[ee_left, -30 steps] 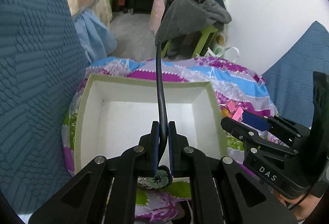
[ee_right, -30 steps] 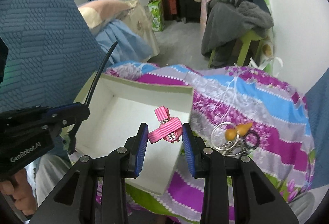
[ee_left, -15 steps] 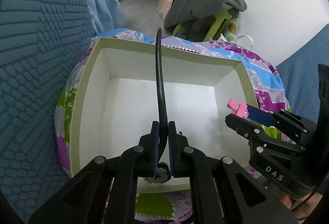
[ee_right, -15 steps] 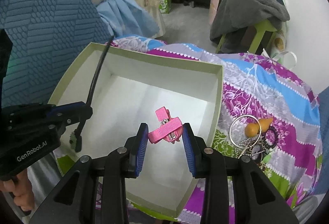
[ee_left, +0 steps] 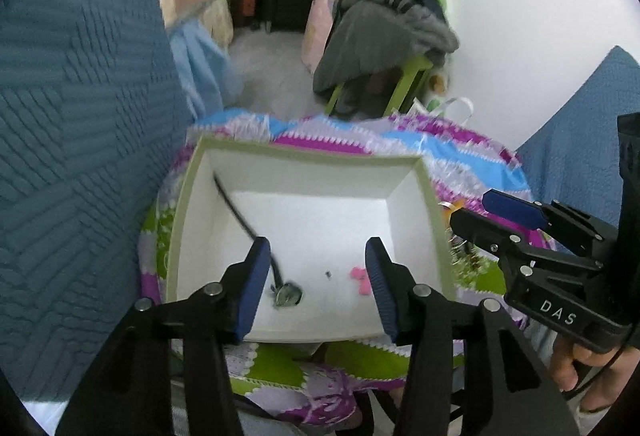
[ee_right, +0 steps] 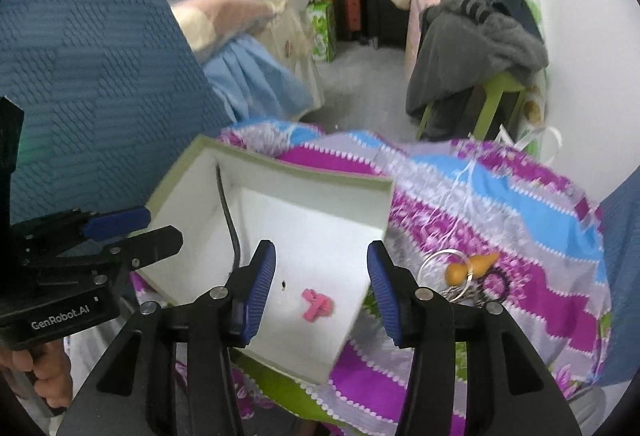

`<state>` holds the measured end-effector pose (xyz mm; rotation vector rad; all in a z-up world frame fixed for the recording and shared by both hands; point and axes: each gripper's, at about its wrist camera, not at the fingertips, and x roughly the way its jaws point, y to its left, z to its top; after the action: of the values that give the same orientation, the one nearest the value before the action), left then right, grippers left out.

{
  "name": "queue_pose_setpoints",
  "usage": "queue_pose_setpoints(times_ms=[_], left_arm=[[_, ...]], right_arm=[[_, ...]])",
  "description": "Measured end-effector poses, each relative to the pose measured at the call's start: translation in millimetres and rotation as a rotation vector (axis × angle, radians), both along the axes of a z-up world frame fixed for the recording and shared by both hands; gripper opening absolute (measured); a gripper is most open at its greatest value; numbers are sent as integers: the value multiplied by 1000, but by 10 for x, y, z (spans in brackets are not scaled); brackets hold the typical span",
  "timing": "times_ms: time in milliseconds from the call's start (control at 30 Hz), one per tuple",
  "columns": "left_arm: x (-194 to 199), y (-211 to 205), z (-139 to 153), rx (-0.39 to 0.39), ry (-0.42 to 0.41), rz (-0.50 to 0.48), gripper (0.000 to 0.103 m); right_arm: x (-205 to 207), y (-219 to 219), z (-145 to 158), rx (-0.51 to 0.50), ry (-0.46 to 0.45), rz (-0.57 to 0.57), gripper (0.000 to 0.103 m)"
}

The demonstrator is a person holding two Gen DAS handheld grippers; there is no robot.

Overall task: Organize jewelry
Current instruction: 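Open right tool dropping pink clip into box while left tool releases necklace there, then move both open tools back over the jewelry pile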

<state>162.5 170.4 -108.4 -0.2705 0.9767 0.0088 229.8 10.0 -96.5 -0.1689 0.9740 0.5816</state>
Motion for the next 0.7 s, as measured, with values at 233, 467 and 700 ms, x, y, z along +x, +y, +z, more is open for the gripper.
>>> queue_pose_setpoints(times_ms=[233, 467, 700], left_arm=[[-167, -150, 435, 19, -85, 11, 50], [-255, -383, 727, 23, -159, 13, 50], [-300, -648, 877, 22, -222, 4, 50]], right_arm=[[-101, -279, 408, 46, -76, -14, 48], [-237, -554, 682, 73, -147, -20, 49], [-305, -879, 836, 106, -197, -44, 50]])
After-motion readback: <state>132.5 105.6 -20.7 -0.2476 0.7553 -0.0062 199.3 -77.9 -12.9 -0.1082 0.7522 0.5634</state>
